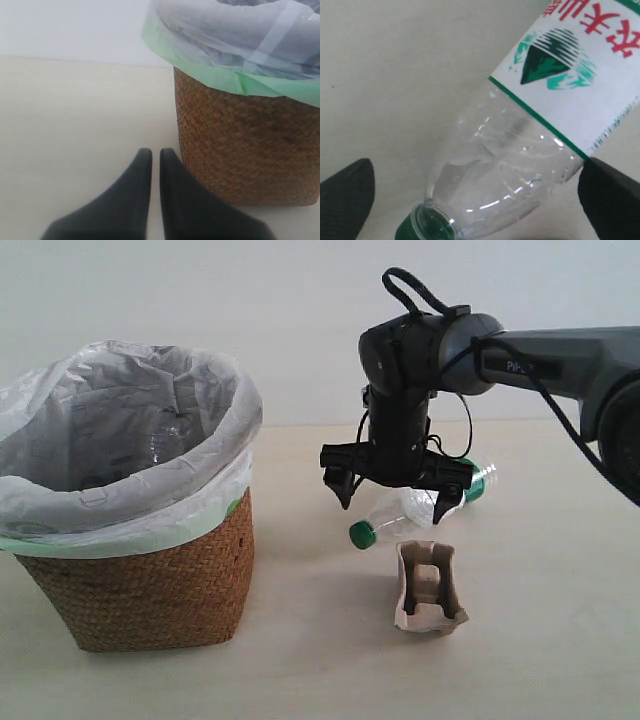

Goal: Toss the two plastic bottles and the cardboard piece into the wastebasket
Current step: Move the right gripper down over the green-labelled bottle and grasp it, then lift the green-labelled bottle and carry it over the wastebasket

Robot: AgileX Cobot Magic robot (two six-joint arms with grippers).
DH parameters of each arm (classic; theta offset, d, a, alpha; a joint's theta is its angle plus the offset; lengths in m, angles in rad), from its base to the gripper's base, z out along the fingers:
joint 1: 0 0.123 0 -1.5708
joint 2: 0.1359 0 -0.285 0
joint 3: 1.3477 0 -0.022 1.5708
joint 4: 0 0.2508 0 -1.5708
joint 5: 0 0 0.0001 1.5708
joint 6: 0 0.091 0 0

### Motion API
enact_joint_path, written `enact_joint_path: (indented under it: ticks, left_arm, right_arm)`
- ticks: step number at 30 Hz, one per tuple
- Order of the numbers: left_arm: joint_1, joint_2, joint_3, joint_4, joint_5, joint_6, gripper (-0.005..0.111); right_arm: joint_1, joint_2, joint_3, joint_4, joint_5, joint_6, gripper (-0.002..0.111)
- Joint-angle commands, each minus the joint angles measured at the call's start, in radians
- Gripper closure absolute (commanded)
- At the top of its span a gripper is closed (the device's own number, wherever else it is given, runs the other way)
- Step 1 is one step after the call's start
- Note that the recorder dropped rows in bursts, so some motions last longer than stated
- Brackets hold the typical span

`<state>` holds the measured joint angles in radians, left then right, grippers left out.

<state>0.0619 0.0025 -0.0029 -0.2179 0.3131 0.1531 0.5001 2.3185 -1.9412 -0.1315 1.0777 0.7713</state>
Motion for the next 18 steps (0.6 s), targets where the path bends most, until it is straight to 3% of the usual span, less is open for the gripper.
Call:
enact_joint_path:
  ticks: [1,13,15,18]
  left_arm:
    - [0.003,-0.002,0.003,0.002,-0.003,-0.009,0.101]
    - [0.003,-0.002,0.003,0.002,-0.003,-0.009,0.101]
    - [0.003,-0.002,0.003,0.002,-0.003,-0.009,0.101]
    - [0.003,-0.002,0.003,0.002,-0.003,-0.009,0.101]
  right_arm:
    - [-0.002,0.018,-0.001,-0.028,-0.024,0.007,0.007]
    - [-0.002,0.063,-0.001,-0.085,-0.041,0.001,0.01]
    - [-0.002,0.063,-0.001,-0.104,-0.036,0.001,0.024]
    - [-0.002,0.063,-0.001,-0.123,-0.047,0.001,0.063]
